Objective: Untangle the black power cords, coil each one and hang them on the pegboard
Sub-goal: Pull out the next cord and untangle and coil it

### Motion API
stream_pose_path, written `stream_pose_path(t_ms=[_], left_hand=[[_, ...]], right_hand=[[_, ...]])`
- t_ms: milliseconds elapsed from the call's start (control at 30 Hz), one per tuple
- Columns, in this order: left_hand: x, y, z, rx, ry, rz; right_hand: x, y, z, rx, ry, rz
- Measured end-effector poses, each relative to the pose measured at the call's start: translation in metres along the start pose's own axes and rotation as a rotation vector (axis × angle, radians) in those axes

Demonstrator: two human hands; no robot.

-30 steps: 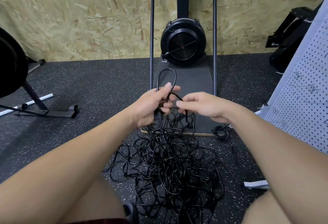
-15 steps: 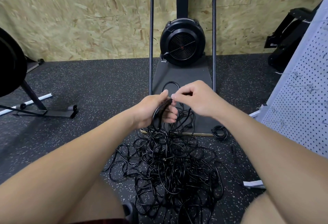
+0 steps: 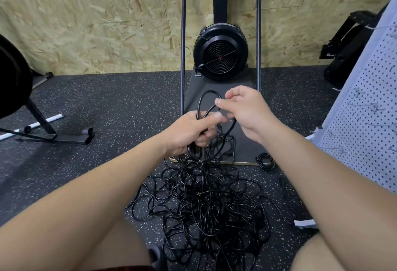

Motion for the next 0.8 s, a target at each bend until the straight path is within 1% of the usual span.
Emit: stream_pose_path(t_ms=[67, 133, 267, 333, 367, 400, 467, 500, 533, 567, 600, 633, 667, 733, 800], left_hand=[[0.001, 0.000, 0.002, -0.013, -0.160, 0.009], [-0.001, -0.001, -0.004, 0.005, -0.254, 0.030], [-0.012, -0.004, -0.010, -0.014, -0.252, 0.075], [-0.018, -0.005, -0.006, -0.028, -0.239, 0.066], [-0.017, -0.005, -0.003, -0.030, -0.268, 0.068], [-0.014, -0.005, -0.001, -0.027, -0.316, 0.069], [-0.013, -0.001, 0.004, -0.027, -0.378, 0.052], [-0.014, 0.001, 0.007, -0.036, -0.393, 0.036], [-0.014, 0.002, 0.008, -0.043, -0.405, 0.023], [-0.014, 0.003, 0.010, -0.051, -0.409, 0.024], [-0.014, 0.004, 0.010, -0.061, -0.401, 0.026], [-0.015, 0.004, 0.010, -0.064, -0.395, 0.022], [-0.013, 0.004, 0.009, -0.056, -0.404, 0.018], [-0.013, 0.006, 0.009, -0.038, -0.414, -0.001], [-0.013, 0.006, 0.009, -0.024, -0.358, -0.010]], right_hand=[[-0.003, -0.002, 0.002, -0.047, -0.126, -0.024], [-0.004, -0.001, 0.004, -0.074, -0.231, -0.010], [-0.011, 0.005, -0.002, -0.093, -0.447, 0.037], [-0.011, 0.006, -0.010, -0.051, -0.509, 0.017], [-0.009, 0.007, -0.015, 0.002, -0.429, 0.000], [-0.004, 0.008, -0.022, 0.079, -0.225, -0.004], [0.001, 0.013, -0.036, 0.281, 0.338, 0.034], [-0.001, 0.016, -0.041, 0.383, 0.556, 0.047], [-0.004, 0.017, -0.041, 0.454, 0.695, 0.055], [-0.006, 0.017, -0.040, 0.480, 0.749, 0.061], [-0.004, 0.014, -0.037, 0.448, 0.738, 0.061], [-0.002, 0.010, -0.033, 0.375, 0.686, 0.050], [-0.001, 0.007, -0.027, 0.283, 0.602, 0.000], [-0.007, 0.005, -0.014, 0.141, 0.404, -0.129], [-0.017, 0.008, -0.010, 0.082, 0.139, -0.236]])
Point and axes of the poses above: each hand's wrist, its own y-axis away from the middle knuckle, its own x-axis out of the back of the hand, z = x × y, the point moved 7 cm from there along -y, towards the middle knuckle, and after that the axes turned 8 degrees about -z, right-handed, at the moved point
